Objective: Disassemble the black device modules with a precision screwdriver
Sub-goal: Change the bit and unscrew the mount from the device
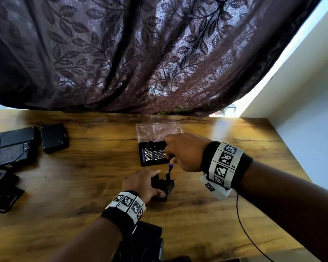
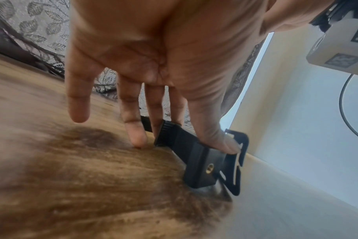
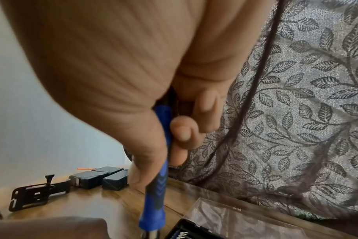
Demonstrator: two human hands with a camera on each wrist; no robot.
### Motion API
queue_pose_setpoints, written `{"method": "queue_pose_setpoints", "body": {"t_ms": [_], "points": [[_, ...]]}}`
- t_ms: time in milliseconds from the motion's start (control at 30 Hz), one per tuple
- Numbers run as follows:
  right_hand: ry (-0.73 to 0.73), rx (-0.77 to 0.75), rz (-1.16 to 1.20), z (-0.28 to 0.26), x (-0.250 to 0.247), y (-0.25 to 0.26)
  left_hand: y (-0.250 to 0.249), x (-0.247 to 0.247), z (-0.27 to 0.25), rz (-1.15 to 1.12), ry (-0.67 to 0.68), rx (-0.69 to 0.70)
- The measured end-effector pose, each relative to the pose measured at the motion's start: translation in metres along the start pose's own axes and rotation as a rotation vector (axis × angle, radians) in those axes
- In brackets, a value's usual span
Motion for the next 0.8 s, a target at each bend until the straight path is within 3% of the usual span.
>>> {"method": "queue_pose_setpoints", "body": {"t_ms": [533,800], "points": [[0.061,0.07,-0.225,-0.005,-0.011,0.017,0.006,-0.003,0.005,0.103,0.014,0.105],[0.029,0.246,-0.074,0.0,-0.017,0.02,0.004,-0.002,0.002,0.126,-0.004,0.144]]}}
Point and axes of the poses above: each hand's wrist, its own z-axis towards the middle knuckle, its own x-axis out of the palm, y = z × x, the point moved 4 cm from there along z, towards the middle knuckle, and after that the axes turned 3 degrees about x, right-handed, at the moved point
